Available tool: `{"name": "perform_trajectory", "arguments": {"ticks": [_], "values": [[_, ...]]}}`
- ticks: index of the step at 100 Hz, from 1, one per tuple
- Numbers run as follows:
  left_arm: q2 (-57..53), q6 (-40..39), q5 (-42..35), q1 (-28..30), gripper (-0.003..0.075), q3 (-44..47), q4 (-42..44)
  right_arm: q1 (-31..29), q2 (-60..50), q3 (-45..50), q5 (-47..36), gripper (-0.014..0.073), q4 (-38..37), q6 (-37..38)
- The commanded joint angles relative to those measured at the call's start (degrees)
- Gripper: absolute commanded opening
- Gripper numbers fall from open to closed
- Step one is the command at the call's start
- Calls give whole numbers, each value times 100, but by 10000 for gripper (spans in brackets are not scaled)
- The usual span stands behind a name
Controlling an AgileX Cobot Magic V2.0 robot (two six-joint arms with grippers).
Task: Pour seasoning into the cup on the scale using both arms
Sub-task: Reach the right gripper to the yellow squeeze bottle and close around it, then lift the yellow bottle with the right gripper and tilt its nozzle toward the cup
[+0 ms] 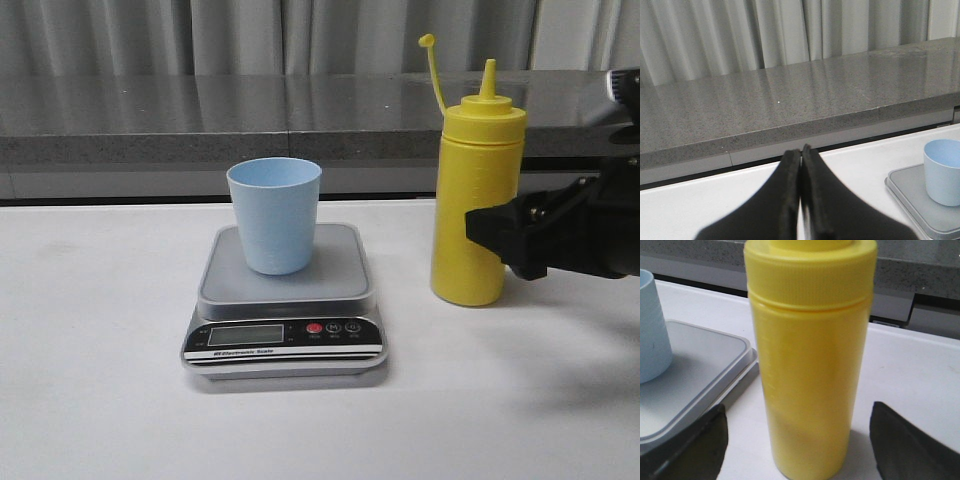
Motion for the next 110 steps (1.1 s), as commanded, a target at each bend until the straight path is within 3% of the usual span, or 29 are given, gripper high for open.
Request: {"name": "perform_trajectory", "arguments": {"ticks": [1, 89, 99, 110], "values": [[31, -34, -470, 14, -18, -146, 5, 8, -97, -187, -844, 584, -62, -12], [31, -34, -470, 14, -18, -146, 5, 8, 507, -1257, -441, 578, -246, 152], [31, -34, -470, 14, -18, -146, 5, 8, 507, -1258, -441, 526, -246, 152], [31, -34, -470, 14, -18, -146, 5, 8, 507, -1258, -441, 388, -246, 147]]}}
